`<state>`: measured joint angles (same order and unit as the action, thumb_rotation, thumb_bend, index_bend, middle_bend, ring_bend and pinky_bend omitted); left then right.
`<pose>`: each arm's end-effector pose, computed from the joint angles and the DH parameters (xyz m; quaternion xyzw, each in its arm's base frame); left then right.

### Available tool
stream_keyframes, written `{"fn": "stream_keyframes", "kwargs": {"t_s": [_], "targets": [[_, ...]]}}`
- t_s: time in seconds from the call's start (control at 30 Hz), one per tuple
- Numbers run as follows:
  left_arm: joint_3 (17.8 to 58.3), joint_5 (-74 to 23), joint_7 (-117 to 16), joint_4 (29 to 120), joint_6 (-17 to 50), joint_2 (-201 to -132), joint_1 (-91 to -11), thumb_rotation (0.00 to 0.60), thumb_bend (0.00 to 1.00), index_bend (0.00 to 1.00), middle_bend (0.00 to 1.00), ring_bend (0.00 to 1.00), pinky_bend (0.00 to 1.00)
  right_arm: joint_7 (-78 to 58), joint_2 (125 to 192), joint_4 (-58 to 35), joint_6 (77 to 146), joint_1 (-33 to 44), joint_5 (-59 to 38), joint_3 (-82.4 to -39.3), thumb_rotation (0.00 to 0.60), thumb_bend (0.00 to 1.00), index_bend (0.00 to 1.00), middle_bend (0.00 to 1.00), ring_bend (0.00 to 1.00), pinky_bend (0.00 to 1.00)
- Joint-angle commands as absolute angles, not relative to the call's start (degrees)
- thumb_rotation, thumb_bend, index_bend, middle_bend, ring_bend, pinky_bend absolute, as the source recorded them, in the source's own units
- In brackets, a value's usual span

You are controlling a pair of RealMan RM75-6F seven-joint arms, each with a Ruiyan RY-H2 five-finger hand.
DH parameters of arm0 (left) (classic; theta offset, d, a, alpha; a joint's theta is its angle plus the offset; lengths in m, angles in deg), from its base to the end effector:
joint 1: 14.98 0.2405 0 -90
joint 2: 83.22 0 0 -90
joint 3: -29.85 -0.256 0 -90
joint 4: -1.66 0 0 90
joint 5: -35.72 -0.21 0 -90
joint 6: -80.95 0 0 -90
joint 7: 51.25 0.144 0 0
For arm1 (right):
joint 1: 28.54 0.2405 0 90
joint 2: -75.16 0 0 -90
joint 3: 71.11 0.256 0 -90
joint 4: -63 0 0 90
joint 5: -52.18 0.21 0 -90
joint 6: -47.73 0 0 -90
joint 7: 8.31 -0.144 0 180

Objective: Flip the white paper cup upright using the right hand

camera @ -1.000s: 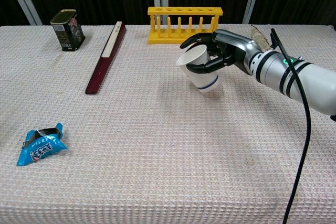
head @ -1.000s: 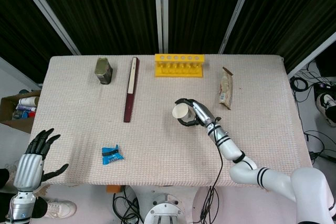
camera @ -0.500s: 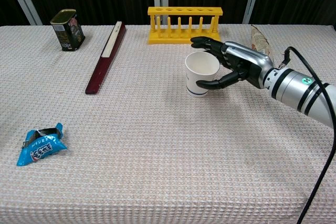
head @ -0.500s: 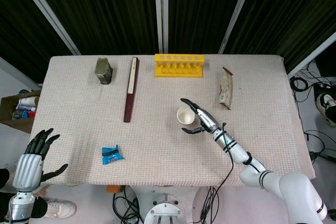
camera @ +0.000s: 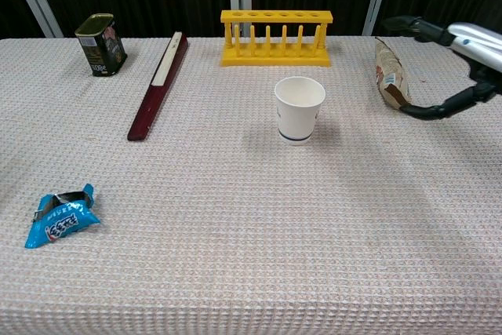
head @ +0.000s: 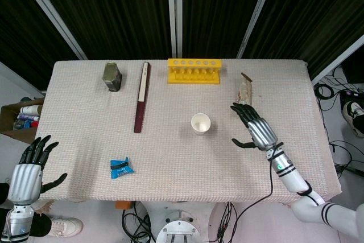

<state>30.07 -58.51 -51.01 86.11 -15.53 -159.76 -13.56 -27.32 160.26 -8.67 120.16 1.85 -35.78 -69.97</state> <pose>-0.3054 0.1359 0.1140 -0.5669 -0.3679 -0.4510 0.5830 -0.2381 -0.3042 0.0341 0.6709 -0.4152 0.4927 0.3670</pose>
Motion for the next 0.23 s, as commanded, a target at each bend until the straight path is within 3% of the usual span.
{"fn": "stream_keyframes", "kwargs": {"t_s": [0.03, 0.23], "targets": [[30.73, -57.64, -48.4, 85.74, -15.46, -159.65, -13.56, 0.6, 0.08, 0.19, 0.09, 0.06, 0.16, -12.03, 145.04, -28.12, 126.74, -9.15, -29.48, -72.31, 0.6, 0.19, 0.0, 0.04, 0.0, 0.0], [30.07, -55.56, -46.07, 87.68, -13.25, -157.83, -13.19, 0.6, 0.08, 0.2, 0.09, 0.06, 0.16, -13.52, 143.66, -27.85, 131.65, -14.99, -30.34, -74.18, 0.6, 0.19, 0.0, 0.04, 0.0, 0.0]]}}
